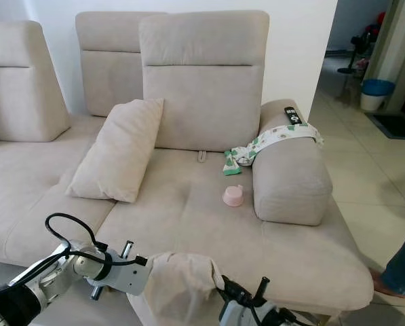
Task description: Move the pillow to the sofa from floor
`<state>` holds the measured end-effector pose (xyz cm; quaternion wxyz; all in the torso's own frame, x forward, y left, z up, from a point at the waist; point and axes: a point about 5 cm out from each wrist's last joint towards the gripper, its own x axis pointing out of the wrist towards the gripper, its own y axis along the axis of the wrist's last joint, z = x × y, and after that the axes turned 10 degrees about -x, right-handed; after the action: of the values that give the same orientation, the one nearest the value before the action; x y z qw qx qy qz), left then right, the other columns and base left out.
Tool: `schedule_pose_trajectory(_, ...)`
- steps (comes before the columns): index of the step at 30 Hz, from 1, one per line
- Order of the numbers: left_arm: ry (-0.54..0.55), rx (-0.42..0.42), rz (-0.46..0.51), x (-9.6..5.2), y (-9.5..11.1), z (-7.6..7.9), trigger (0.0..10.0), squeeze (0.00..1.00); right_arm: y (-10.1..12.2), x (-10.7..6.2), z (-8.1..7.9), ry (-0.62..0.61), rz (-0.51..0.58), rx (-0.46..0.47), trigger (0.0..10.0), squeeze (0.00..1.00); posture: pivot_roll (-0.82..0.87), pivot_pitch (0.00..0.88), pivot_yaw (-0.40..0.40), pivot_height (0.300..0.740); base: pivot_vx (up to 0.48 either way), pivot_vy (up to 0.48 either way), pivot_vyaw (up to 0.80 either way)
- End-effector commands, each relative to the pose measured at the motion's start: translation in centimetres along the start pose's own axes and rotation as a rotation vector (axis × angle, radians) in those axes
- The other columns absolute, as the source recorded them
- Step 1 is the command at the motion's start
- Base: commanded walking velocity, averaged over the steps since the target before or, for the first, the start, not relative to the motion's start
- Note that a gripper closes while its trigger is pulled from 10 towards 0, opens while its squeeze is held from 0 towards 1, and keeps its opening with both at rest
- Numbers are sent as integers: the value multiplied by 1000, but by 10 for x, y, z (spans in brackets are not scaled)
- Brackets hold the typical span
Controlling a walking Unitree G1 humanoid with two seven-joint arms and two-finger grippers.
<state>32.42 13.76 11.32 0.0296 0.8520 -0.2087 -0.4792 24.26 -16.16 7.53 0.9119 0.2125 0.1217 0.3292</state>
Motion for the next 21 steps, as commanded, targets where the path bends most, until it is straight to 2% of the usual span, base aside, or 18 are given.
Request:
schedule_pose_trajectory(1, -9, 24, -2, -1, 3, 3, 10000, 0, 15, 8, 12, -61, 87, -7, 10000, 0, 43, 0, 25, 561, 0, 0, 0)
schedule_pose_trajectory(4, -7, 27, -3, -2, 3, 2, 10000, 0, 15, 8, 12, -62, 89, -8, 10000, 0, 43, 0, 25, 566, 0, 0, 0)
schedule_pose_trajectory(10, -24, 66, -42, -14, 1, -5, 10000, 0, 19, 10, 19, -88, 111, -7, 10000, 0, 45, 0, 14, 591, 0, 0, 0)
schedule_pose_trajectory(12, -12, 82, -56, -19, 0, -11, 10000, 0, 21, 12, 25, -111, 123, -7, 10000, 0, 43, 0, 14, 606, 0, 0, 0)
schedule_pose_trajectory(21, 23, 98, -70, -26, 3, -24, 10000, 0, 26, 13, 30, -136, 137, -2, 10000, 0, 31, 0, 15, 646, 0, 0, 0)
